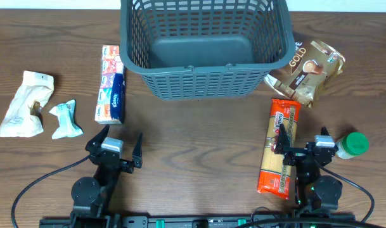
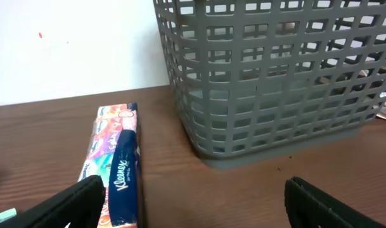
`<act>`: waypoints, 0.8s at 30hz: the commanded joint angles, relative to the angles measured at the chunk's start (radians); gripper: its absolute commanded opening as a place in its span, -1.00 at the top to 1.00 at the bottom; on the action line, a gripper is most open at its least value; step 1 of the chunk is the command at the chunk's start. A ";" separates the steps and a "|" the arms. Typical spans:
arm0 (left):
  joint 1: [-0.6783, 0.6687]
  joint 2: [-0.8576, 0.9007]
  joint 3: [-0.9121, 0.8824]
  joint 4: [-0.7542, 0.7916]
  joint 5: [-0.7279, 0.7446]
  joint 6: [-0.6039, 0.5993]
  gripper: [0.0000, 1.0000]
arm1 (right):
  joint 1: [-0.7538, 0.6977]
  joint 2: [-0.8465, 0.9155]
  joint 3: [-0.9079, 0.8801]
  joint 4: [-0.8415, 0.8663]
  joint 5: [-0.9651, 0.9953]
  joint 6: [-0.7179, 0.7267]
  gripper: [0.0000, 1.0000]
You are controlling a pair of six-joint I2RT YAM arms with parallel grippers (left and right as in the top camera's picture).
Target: Pack container
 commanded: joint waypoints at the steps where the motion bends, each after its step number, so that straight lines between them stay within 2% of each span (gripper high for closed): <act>1: -0.004 -0.006 -0.026 -0.018 0.023 0.010 -0.80 | 0.000 -0.009 -0.002 -0.004 -0.007 -0.012 -0.98; 24: -0.004 -0.006 -0.026 -0.018 0.023 0.010 -0.79 | 0.000 -0.009 -0.002 -0.004 -0.007 -0.012 -0.98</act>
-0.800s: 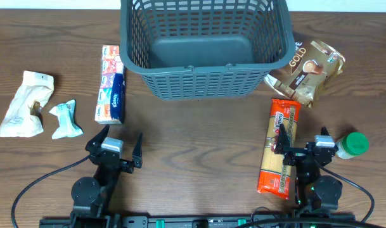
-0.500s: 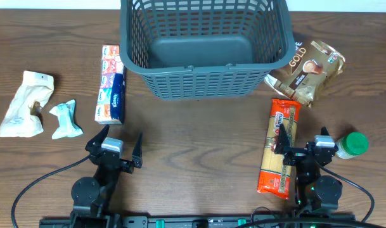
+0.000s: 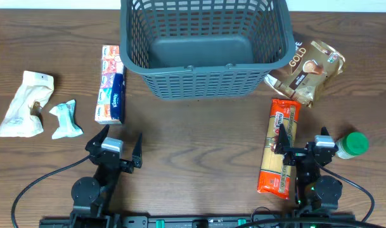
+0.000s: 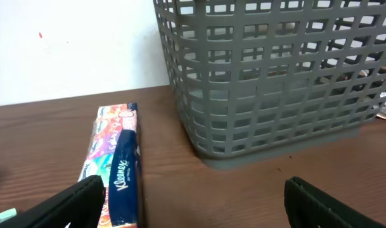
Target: Pack container
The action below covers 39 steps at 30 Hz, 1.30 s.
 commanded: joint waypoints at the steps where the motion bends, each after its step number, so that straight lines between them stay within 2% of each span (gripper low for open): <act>1: -0.004 -0.006 -0.026 -0.018 0.023 0.010 -0.79 | 0.000 -0.009 -0.002 -0.004 -0.007 -0.012 -0.98; 32: -0.004 -0.006 -0.026 -0.018 0.023 0.010 -0.79 | 0.000 -0.009 -0.002 -0.004 -0.009 -0.011 -0.98; 36: -0.004 -0.006 -0.026 -0.018 0.023 0.010 -0.79 | 0.000 -0.008 -0.002 -0.005 -0.007 0.054 -0.99; 39: -0.004 -0.006 -0.026 -0.011 0.026 0.009 -0.79 | 0.000 0.009 -0.002 -0.005 -0.008 0.156 -0.98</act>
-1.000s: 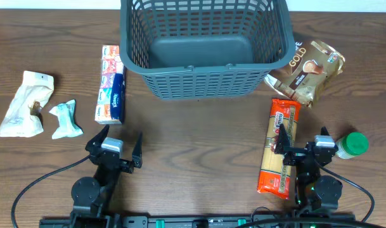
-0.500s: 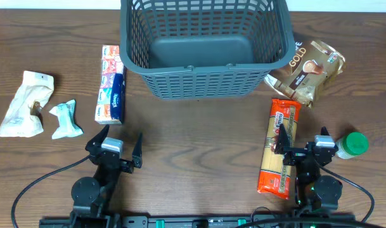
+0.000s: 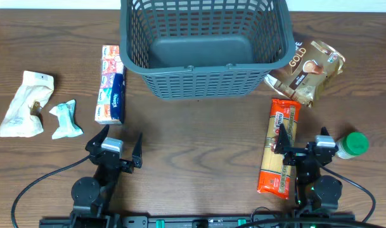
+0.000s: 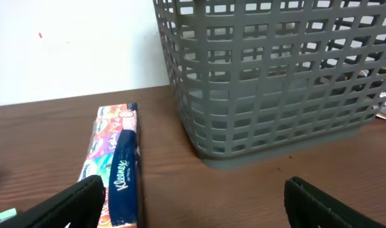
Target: Pack container
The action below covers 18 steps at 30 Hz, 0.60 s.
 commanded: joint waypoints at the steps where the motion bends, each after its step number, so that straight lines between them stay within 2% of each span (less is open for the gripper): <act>1: -0.004 -0.006 -0.026 -0.013 0.026 0.009 -0.80 | 0.000 0.015 -0.002 -0.005 -0.007 0.137 -0.98; 5: -0.004 -0.006 -0.026 0.026 0.026 -0.016 -0.80 | 0.000 0.067 0.004 -0.004 -0.043 0.274 -0.98; 7: -0.004 -0.006 -0.021 0.041 0.024 -0.098 -0.80 | 0.000 0.097 0.027 -0.004 -0.076 0.274 -0.98; 11: -0.004 0.005 0.024 -0.059 -0.025 -0.217 -0.79 | -0.006 0.214 0.161 -0.051 -0.075 0.214 -0.98; 15: -0.003 0.050 0.108 -0.154 -0.055 -0.224 -0.79 | -0.031 0.428 0.417 -0.253 -0.074 0.128 -0.99; 18: -0.003 0.111 0.182 -0.213 -0.071 -0.224 -0.80 | -0.070 0.630 0.654 -0.462 -0.075 0.116 -0.99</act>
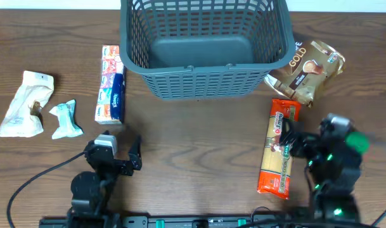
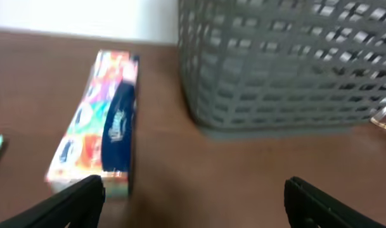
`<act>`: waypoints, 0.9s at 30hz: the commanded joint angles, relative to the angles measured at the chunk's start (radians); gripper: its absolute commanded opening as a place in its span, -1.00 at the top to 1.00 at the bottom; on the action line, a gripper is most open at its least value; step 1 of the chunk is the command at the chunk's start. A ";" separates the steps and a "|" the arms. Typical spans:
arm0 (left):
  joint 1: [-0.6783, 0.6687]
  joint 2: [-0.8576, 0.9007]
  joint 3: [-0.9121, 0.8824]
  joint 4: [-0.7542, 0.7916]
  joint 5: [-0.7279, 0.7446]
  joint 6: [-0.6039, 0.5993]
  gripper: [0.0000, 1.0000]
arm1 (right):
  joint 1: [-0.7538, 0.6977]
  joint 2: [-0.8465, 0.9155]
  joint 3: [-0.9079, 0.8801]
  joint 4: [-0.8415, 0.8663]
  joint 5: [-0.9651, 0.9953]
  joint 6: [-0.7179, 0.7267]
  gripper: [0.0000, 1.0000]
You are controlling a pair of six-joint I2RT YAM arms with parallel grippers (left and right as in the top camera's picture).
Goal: Pack container
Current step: 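Reach the right gripper to the gold Nescafe pouch and grasp it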
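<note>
The grey mesh basket (image 1: 205, 47) stands at the back centre and holds nothing; its wall fills the upper right of the left wrist view (image 2: 288, 63). A colourful Kleenex tissue pack (image 1: 110, 85) lies left of it, also seen ahead on the left (image 2: 101, 120). My left gripper (image 1: 115, 154) is open just short of that pack, with only bare table between its black fingers (image 2: 66, 202). A long orange spaghetti pack (image 1: 280, 145) lies at the right. My right gripper (image 1: 310, 136), blurred, is open beside it.
A white paper bag (image 1: 26, 104) and a small teal packet (image 1: 66, 119) lie at the far left. A gold coffee bag (image 1: 310, 69) rests by the basket's right corner. A green-lidded bottle (image 1: 357, 140) is mostly hidden behind the right arm.
Both arms have moved from their rest pose. The right arm is now further back and right, covering the green-lidded bottle. The left wrist view now looks more steeply down at the tissue pack.
At all three earlier moments both arms sat still at the front edge with open grippers, and every item lay where it lies now. Only now do the arms stand in new poses. No item has shifted.
</note>
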 commanded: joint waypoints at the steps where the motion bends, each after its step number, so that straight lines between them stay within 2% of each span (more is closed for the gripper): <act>1: -0.003 0.072 0.111 -0.036 -0.035 -0.031 -0.80 | -0.049 0.196 0.244 -0.155 -0.008 -0.042 -0.98; 8: -0.003 0.261 0.232 -0.071 -0.034 -0.031 -0.80 | -0.145 0.596 0.819 -0.640 -0.012 -0.042 -0.99; 11: -0.003 0.320 0.260 -0.071 -0.034 -0.031 -0.80 | -0.146 0.686 0.985 -0.774 -0.013 -0.042 -0.98; 14: -0.003 0.365 0.279 -0.071 -0.034 -0.027 -0.80 | -0.146 0.723 1.037 -0.741 -0.015 -0.034 -0.98; 18: -0.003 0.395 0.288 -0.065 -0.034 -0.023 -0.80 | -0.153 0.776 1.090 -0.687 -0.027 0.103 -0.87; 20: -0.003 0.401 0.288 -0.066 -0.034 -0.023 -0.80 | -0.171 0.827 1.120 -0.666 -0.028 0.170 -0.97; 27: -0.003 0.405 0.288 -0.067 -0.062 -0.016 -0.80 | -0.235 1.099 1.175 -0.556 -0.088 0.275 -0.99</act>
